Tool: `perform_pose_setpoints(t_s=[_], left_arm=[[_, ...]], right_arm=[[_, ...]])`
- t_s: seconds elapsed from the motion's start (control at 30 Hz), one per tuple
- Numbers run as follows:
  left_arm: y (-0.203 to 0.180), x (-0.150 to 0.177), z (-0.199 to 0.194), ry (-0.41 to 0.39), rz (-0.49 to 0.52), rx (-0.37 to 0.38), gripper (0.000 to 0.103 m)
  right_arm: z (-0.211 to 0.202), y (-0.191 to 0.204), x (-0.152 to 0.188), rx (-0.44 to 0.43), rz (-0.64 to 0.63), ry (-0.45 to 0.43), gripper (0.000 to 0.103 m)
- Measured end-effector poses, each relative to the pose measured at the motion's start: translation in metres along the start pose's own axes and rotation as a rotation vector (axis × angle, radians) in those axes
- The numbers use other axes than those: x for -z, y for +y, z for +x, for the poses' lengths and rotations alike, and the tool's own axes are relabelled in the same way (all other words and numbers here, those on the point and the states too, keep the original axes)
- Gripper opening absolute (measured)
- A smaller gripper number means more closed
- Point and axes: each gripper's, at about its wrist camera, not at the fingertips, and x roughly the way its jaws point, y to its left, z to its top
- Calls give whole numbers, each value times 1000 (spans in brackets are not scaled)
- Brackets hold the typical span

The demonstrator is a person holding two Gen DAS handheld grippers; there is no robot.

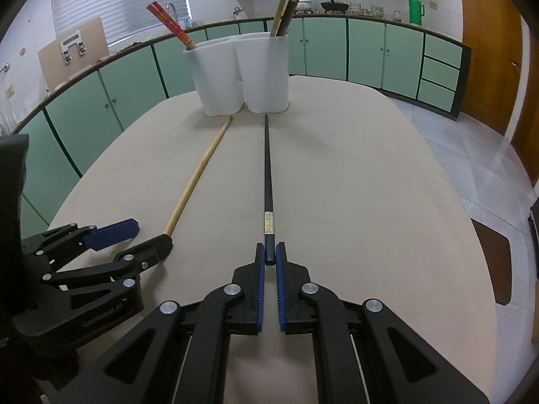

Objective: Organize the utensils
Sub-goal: 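Move the left tool to the plain wooden chopstick and close on it, then lift both held chopsticks and carry them over the white holder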

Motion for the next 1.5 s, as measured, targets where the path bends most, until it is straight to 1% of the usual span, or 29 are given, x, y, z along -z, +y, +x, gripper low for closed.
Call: perform_pose_setpoints(t_s=[0.07,0.1,0.13,0.17,0.4,0.53,0.63,0.9,1.03,1.13,1.23,1.4,1.5], left_arm=[[-2,2,-4,-3,7,5,21],[-3,3,-5,-5,7,7,17],[-4,4,-6,-7,7,5,11],[-4,4,-7,-7,5,6,7],[-3,7,-12,-11,-6,24,6],[-3,5,-21,-34,-3,31,6],[-6,1,-33,-66,8,33,6],[-16,-15,-85,-194,26,36,6],[-15,-29,-108,-260,27,35,6],[-12,-41,-117,-297,28,36,6],[-11,-55,-132,-345,37,33,6],[-10,-79,-144,-394,47,39,6],[-12,-93,-147,-409,65,48,6]], right_arm=[[0,0,0,-2,1,0,6],[0,0,0,-3,1,-1,6],[-1,0,0,-3,0,-1,6],[-1,0,0,-4,0,-2,6],[-9,3,-2,3,-15,-23,6],[-17,3,-5,2,-23,-43,6],[-25,3,-9,-1,-27,-63,6],[-50,2,-28,-10,-41,-126,6],[-61,3,-43,-25,-41,-156,6],[-72,4,-57,-31,-58,-186,6],[-82,5,-73,-57,-68,-207,6],[-96,12,-105,-73,-110,-238,6],[-99,17,-125,-91,-139,-238,6]])
